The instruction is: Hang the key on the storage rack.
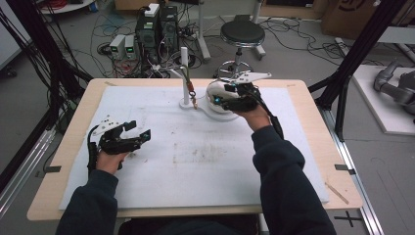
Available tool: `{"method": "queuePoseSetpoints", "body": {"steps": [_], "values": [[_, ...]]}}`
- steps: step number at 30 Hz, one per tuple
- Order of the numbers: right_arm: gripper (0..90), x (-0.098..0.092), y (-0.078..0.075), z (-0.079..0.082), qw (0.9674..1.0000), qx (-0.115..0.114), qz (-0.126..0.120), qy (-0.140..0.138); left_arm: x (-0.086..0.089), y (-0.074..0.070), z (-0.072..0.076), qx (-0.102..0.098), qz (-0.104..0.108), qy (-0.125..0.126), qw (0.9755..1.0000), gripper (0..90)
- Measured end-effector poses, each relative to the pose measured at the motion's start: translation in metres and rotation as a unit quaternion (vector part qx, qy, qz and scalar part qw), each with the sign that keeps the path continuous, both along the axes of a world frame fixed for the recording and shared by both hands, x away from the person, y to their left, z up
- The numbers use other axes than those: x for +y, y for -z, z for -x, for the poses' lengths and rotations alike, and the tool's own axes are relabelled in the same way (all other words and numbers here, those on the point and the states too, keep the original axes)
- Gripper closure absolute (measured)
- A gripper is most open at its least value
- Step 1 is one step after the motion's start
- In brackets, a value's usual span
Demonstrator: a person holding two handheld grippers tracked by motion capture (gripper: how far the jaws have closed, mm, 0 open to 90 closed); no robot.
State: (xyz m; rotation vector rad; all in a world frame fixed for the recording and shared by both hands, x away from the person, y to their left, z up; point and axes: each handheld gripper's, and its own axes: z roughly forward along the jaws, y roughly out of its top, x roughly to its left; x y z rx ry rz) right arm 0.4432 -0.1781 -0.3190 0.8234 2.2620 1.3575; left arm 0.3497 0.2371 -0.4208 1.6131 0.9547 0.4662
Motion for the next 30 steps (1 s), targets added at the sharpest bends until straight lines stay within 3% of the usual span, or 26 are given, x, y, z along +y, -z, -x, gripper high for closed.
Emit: {"method": "queuePoseSetpoints", "body": {"steps": [1,6,11,15,20,30], "values": [[28.1,-0.007,0.003,0.005,0.9999,0.01,0.005,0.006,0.0,0.0,0.0,-0.003,0.007,0.003,1.0,20.0],[24.9,-0.034,0.026,0.035,1.0,0.002,-0.001,0.001,0.0,-0.001,0.001,-0.009,0.01,0.004,0.9999,18.9],[22.8,-0.06,0.044,0.062,0.9998,-0.016,0.015,0.004,-0.001,0.0,0.0,-0.007,0.01,0.003,0.9999,18.9],[22.2,-0.082,0.054,0.078,0.9992,-0.021,0.022,0.026,-0.001,0.0,0.0,-0.007,0.005,0.002,1.0,19.0],[21.8,-0.107,0.067,0.091,0.998,-0.007,-0.002,0.063,-0.002,-0.001,0.001,-0.012,0.0,0.003,0.9999,19.0],[21.8,-0.124,0.083,0.099,0.9958,0.006,0.004,0.091,-0.003,-0.003,0.004,-0.016,-0.005,0.001,0.9999,19.1]]}}
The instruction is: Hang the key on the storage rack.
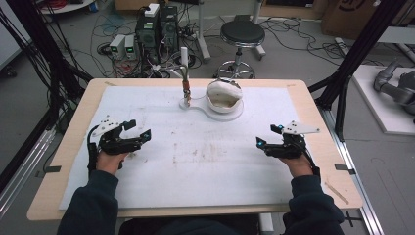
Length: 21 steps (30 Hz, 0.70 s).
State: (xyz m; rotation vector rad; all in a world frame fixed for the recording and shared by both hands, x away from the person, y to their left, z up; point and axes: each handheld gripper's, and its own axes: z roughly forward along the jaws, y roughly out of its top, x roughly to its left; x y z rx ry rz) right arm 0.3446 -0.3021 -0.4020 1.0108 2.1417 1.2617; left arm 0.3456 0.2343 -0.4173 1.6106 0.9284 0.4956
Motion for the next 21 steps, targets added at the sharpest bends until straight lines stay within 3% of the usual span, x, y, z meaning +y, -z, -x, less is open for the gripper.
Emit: {"method": "queuePoseSetpoints", "body": {"steps": [21], "values": [[21.8,-0.0021,0.0032,-0.0006,0.9999,0.004,0.009,0.012,-0.0014,0.0,0.0004,0.0,0.0,0.003,1.0,19.5]]}}
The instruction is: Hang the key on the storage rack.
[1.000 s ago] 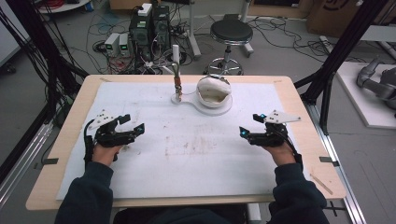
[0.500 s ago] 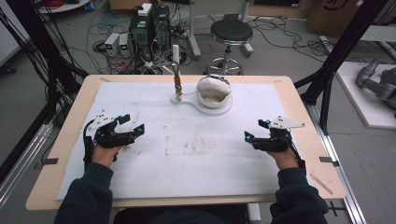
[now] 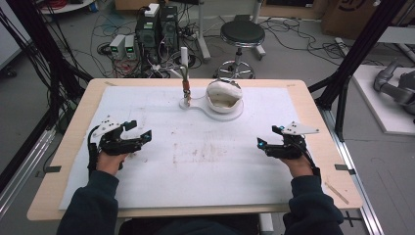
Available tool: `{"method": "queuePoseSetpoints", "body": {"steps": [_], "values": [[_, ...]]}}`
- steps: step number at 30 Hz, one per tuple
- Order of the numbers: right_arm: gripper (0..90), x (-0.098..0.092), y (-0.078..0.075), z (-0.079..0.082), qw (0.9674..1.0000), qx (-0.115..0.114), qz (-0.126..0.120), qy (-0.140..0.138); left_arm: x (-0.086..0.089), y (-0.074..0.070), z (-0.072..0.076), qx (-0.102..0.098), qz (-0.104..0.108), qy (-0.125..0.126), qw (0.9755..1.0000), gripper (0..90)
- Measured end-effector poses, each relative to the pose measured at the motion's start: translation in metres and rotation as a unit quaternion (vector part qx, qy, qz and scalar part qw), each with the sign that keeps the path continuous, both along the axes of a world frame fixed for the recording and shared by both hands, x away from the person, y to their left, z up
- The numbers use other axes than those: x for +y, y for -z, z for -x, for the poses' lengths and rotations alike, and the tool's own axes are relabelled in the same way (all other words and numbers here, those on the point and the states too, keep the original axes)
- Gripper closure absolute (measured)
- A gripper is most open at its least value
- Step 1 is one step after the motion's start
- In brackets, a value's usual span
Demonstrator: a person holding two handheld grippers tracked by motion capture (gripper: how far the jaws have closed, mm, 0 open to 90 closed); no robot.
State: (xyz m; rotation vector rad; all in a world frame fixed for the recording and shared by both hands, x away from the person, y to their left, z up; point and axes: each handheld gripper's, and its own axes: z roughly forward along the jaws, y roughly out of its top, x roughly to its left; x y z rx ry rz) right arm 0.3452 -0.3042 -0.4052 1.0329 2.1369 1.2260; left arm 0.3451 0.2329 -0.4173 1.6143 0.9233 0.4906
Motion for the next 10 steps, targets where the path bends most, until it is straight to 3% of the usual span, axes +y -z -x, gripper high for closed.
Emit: {"method": "queuePoseSetpoints", "body": {"steps": [10], "values": [[21.8,-0.0018,0.0015,-0.0007,1.0,-0.001,-0.004,-0.001,0.0005,0.001,-0.0016,0.002,-0.001,-0.002,1.0,19.6]]}}
